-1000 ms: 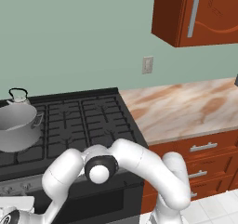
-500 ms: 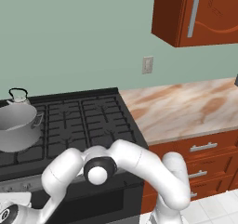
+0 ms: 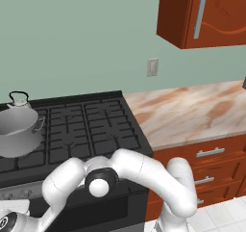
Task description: Pick the kettle from the cabinet and place it on a stove burner. Then pick the pot from the counter and place it on another stove burner. Finally, turn both burners on.
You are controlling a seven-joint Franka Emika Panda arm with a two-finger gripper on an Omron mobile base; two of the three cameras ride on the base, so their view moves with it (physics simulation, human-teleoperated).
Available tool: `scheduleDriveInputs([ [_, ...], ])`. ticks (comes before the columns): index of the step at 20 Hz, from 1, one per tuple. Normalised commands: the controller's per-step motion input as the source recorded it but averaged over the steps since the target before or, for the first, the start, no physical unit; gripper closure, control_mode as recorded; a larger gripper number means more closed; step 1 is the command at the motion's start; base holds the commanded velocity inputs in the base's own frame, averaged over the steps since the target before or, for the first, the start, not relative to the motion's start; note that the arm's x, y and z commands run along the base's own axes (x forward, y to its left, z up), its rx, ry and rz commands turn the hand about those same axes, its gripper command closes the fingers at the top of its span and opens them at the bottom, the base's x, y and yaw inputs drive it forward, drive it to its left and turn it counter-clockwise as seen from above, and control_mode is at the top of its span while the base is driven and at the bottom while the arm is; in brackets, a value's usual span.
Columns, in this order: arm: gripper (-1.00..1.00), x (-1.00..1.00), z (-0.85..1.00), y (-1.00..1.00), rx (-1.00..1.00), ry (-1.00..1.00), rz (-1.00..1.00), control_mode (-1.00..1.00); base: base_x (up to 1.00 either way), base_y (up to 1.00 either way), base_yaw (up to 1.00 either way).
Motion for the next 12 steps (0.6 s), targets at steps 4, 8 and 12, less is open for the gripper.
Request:
scheduleDriveInputs([
  [4,-1.00,0.00,-0.15,0.08,-0.03,0.00,0.00,-1.00,0.00,0.00,0.00],
  [8,-1.00,0.01,-0.08,0.02,-0.02,0.00,0.00,-1.00,0.00,0.00,0.00],
  [12,-1.00,0.07,-0.11,0.00,-0.01,0.00,0.00,-1.00,0.00,0.00,0.00],
])
